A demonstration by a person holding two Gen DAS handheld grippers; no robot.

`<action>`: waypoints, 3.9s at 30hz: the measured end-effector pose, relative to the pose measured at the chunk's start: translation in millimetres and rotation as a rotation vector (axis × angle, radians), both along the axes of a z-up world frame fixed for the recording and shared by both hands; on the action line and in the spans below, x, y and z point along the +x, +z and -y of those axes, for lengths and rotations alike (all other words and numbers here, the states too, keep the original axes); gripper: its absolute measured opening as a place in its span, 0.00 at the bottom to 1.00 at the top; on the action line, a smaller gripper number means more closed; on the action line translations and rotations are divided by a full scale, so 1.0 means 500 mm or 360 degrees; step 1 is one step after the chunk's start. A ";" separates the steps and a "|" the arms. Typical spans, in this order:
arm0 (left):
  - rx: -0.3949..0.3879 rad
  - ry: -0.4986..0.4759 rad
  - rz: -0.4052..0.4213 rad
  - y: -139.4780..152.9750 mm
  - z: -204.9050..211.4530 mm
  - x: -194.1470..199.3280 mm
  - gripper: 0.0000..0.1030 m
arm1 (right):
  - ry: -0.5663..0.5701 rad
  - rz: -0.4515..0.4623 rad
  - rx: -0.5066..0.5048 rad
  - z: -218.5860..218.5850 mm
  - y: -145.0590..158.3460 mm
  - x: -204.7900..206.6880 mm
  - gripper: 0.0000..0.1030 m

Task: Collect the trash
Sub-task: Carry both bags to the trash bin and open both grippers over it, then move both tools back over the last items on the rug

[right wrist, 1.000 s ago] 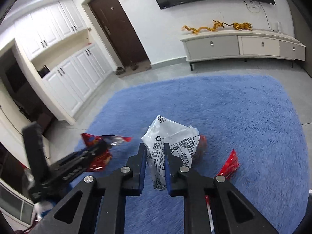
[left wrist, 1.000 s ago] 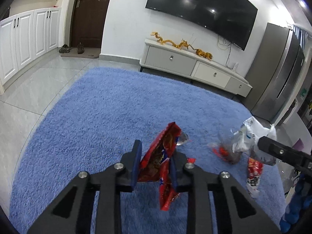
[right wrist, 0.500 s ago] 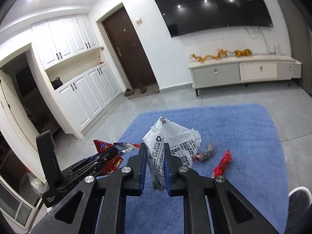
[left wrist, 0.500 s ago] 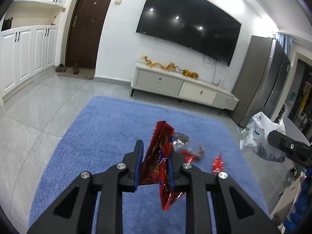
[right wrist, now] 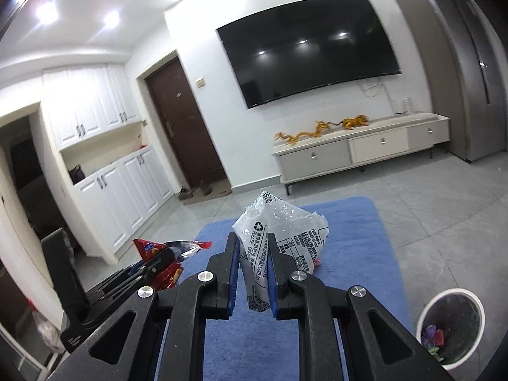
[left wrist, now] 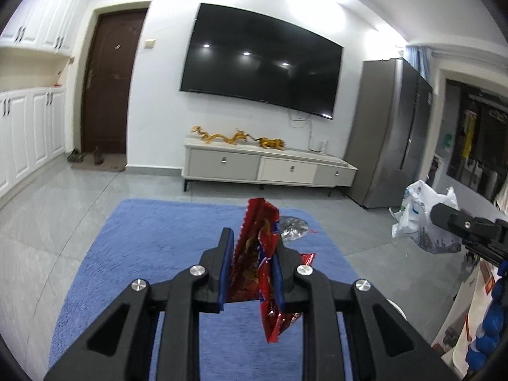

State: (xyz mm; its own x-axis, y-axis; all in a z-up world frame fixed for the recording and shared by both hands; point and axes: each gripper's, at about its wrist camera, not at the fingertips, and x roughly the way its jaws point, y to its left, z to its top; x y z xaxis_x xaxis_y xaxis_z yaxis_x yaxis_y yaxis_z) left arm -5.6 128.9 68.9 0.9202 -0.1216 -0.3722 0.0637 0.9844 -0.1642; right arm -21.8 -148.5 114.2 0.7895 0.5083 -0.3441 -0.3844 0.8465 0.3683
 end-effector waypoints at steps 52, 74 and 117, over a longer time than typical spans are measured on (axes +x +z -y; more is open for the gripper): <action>0.0354 -0.1040 -0.0755 -0.340 0.896 0.365 0.50 | -0.1050 -0.0909 0.0434 0.669 -0.558 0.143 0.46; 0.0238 -0.0915 -0.0644 -0.251 0.800 0.294 0.53 | -0.1038 -0.1154 0.0133 0.627 -0.556 0.152 0.60; 0.0065 -0.0474 -0.0109 -0.022 0.437 0.065 0.57 | -0.0962 -0.0291 -0.0221 0.286 -0.087 0.000 0.62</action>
